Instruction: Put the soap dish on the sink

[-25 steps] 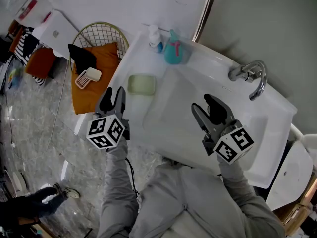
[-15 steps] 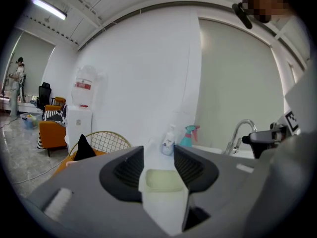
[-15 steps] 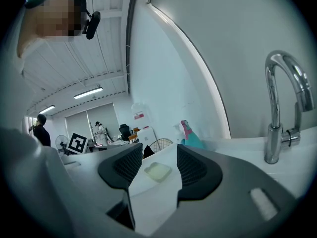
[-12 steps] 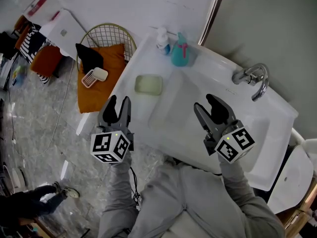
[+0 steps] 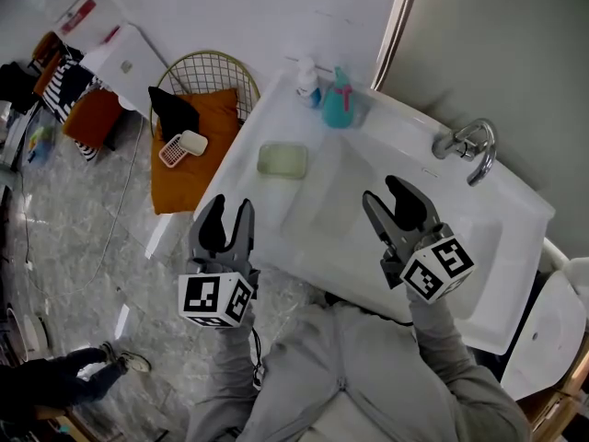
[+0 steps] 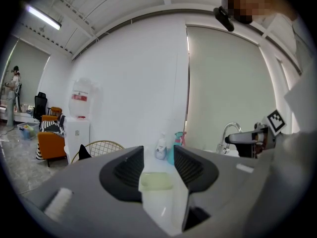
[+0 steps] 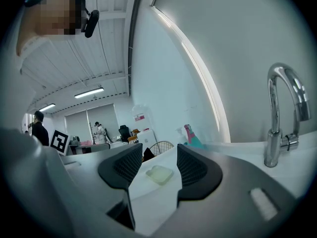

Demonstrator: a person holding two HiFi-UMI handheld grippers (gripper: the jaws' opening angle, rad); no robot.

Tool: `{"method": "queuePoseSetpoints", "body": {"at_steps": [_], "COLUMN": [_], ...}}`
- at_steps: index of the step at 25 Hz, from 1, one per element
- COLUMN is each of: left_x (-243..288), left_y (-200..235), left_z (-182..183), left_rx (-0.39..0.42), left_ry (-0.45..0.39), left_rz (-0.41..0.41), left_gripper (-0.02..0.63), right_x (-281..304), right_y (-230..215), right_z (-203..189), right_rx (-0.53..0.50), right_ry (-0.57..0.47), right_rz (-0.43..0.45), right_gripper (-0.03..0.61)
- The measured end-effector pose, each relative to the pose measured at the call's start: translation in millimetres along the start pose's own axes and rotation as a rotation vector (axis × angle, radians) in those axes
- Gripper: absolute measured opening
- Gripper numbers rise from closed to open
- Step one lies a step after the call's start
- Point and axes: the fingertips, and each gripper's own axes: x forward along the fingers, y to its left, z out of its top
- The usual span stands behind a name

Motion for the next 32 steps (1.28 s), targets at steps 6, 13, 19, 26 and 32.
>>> {"method": "queuePoseSetpoints", "body": {"at_steps": [6,13,19,26,32], "left_x": [-13.2,-20.3,-23.2,-26.1,-28.0], "left_y": [-8.4,-9.9,-10.4,-9.4,-7.9], "left_z": [2.0,8.0,9.6,10.6,9.3], "left_rx": [0.011,0.011,0.006,0.005,0.004], "left_ry": [-0.008,-0.028,-0.032,-0.039,-0.033], "left_rz": [-0.014,-0.015,-0.021,-0.028,-0.032], "left_gripper": [0.201,0.201,0.201,0.201,0.201], "right_x": [-6.0,-10.6,-12.8,-17.1,-19.8], "right_y": [5.7,5.9,9.3,12.2,14.8], "right_z": [-1.3,-0.5,-1.3,-1.2,-0.6], "right_rx": [-0.046,-0.059,-0.061,-0.068,-0.071], "right_ry": [0.003,-0.006,-0.006,-0.01,-0.009], "right_rz": [-0.014,-0.031,-0.034,-0.049,-0.058], "right_gripper": [0.199,0.199,0.199,0.199,0.199]}}
